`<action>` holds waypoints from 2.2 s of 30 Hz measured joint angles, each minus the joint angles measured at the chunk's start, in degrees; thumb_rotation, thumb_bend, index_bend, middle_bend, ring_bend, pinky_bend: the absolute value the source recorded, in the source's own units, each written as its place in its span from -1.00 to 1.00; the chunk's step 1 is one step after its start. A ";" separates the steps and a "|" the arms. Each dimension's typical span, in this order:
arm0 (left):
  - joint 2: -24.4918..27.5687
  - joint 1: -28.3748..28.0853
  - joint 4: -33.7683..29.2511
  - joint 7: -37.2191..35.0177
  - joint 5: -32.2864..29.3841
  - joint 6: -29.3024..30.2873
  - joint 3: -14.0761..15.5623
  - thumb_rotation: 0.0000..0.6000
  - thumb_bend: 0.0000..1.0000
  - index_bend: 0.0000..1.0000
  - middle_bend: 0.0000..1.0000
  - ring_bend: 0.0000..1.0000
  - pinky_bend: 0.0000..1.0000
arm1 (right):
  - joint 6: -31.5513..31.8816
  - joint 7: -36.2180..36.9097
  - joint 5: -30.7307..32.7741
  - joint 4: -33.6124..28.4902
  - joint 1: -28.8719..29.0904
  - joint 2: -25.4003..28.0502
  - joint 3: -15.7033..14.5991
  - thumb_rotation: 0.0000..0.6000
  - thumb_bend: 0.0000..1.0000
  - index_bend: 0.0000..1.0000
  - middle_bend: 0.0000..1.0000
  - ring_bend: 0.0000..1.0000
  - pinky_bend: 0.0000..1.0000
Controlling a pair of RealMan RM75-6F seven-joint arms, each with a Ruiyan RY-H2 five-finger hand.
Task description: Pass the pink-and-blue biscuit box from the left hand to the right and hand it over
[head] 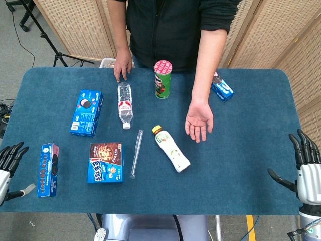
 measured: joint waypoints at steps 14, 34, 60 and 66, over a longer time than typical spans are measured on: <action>-2.03 -1.97 9.74 9.04 5.97 -1.05 0.98 1.00 -1.00 -1.00 -1.00 -1.00 -1.00 | -0.23 -1.61 0.98 -0.84 -0.41 0.10 0.25 1.00 -0.93 -0.89 -1.00 -1.00 -0.88; -15.97 -9.58 48.64 6.79 17.91 -5.54 9.29 1.00 -1.00 -1.00 -1.00 -1.00 -1.00 | -1.25 -4.24 4.14 -2.39 -0.70 -0.39 1.38 1.00 -0.89 -0.89 -1.00 -1.00 -0.88; -21.95 -12.73 51.64 8.30 17.18 -3.62 11.82 1.00 -0.32 0.60 0.20 -0.01 0.05 | -2.24 -3.08 4.83 -2.73 -0.79 0.03 1.58 1.00 -0.89 -0.89 -1.00 -1.00 -0.89; -21.28 -14.25 50.16 11.93 17.28 4.66 9.44 1.00 -0.32 0.60 0.19 -0.01 0.05 | -2.38 -2.76 5.04 -2.83 -0.83 0.21 1.66 1.00 -0.89 -0.89 -1.00 -1.00 -0.89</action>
